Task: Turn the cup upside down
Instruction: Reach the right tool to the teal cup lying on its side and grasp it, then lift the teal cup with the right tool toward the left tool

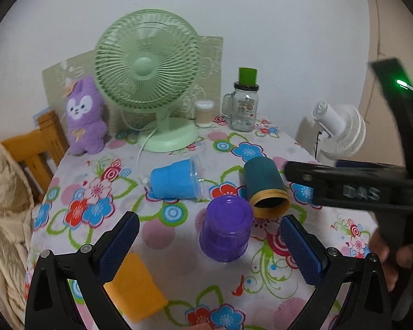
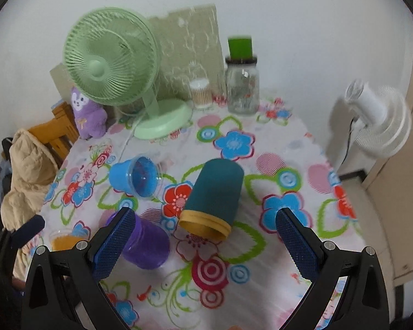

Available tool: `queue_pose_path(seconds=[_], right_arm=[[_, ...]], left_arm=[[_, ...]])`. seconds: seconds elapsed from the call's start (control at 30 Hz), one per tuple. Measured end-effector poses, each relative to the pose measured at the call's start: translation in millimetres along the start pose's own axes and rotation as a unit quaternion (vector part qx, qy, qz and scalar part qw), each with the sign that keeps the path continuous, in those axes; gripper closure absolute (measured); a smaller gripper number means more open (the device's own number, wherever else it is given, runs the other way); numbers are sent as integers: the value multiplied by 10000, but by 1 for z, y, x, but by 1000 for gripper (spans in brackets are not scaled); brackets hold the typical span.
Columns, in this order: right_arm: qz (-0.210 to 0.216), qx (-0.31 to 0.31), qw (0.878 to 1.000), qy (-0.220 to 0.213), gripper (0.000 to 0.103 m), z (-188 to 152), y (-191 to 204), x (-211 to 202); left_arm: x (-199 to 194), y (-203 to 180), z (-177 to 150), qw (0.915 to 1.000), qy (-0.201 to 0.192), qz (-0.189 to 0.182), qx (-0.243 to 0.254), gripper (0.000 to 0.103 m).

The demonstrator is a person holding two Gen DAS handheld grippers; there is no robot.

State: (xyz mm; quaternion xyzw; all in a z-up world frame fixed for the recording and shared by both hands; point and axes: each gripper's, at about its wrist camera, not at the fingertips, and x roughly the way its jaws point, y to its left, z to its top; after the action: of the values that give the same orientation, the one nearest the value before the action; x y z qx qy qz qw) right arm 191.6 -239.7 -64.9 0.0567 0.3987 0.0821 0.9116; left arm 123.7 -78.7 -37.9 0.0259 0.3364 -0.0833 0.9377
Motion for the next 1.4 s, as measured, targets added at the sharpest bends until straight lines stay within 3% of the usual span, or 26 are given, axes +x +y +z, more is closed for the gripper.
queue_pose_path(seconds=[0.33,0.5,0.67,0.8,0.9,1.17,1.4], right_arm=[[44,332,9951,926,1,20,-15,88],[-36,123,9917,1281,1,22,-8,116],[-149,-6,9902,1387,4,20,-5,127],[-231,-79,9883,1504,24,19,-4,134],[59,14,9865,1639,29,18,-6,142],[176,-191,9863,1632,31,13,1,139],[254,-323,9904,1323,34,13,4,105]], left_arm=[[38,-9,9,9991,247,-3,336,0],[60,-11,9,9975,507,-171,469,0],[78,-10,10,9957,758,-260,468,0],[82,-11,11,9948,819,-365,483,0],[85,-11,13,9943,888,-417,406,0],[64,-13,10,9952,763,-436,436,0],[35,-2,-2,9956,662,-654,124,0]])
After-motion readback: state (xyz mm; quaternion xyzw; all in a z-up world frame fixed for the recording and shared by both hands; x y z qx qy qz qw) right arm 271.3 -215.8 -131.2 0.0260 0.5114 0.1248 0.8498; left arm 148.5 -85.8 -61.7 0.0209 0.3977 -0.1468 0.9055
